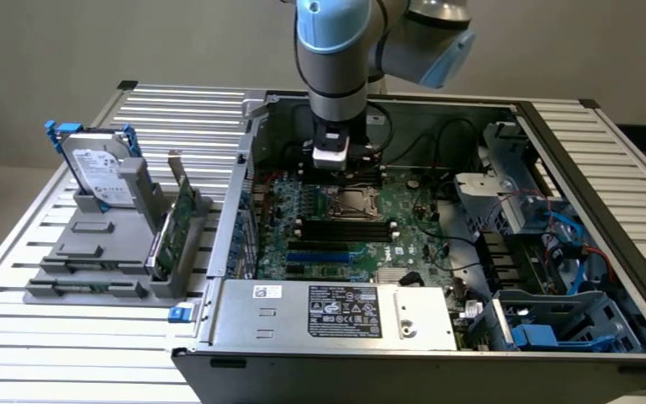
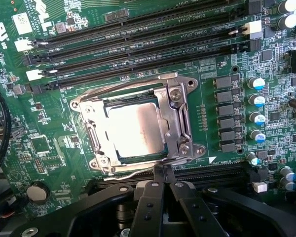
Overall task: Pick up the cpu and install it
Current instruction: 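Install the first cpu locking lever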
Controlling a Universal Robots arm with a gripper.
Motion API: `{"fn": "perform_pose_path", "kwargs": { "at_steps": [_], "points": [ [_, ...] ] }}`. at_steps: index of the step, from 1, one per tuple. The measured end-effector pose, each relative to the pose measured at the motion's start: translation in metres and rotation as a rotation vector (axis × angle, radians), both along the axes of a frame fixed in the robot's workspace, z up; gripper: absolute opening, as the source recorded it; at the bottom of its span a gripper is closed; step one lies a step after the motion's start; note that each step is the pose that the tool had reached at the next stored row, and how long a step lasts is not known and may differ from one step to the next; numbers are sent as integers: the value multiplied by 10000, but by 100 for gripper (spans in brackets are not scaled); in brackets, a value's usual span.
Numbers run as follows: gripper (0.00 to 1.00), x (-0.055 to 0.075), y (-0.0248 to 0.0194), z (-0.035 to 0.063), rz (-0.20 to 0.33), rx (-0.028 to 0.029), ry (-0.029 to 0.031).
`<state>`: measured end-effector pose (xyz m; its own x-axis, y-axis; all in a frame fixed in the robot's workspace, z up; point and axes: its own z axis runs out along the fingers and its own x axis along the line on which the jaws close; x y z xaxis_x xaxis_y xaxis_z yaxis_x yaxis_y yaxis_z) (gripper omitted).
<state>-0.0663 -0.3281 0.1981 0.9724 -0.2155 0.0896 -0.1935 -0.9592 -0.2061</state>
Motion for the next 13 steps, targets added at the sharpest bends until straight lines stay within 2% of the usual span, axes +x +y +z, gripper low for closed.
{"fn": "perform_pose_path", "kwargs": {
  "at_steps": [13],
  "points": [
    [11,5,4,-12,-137,1,1]
  ]
}}
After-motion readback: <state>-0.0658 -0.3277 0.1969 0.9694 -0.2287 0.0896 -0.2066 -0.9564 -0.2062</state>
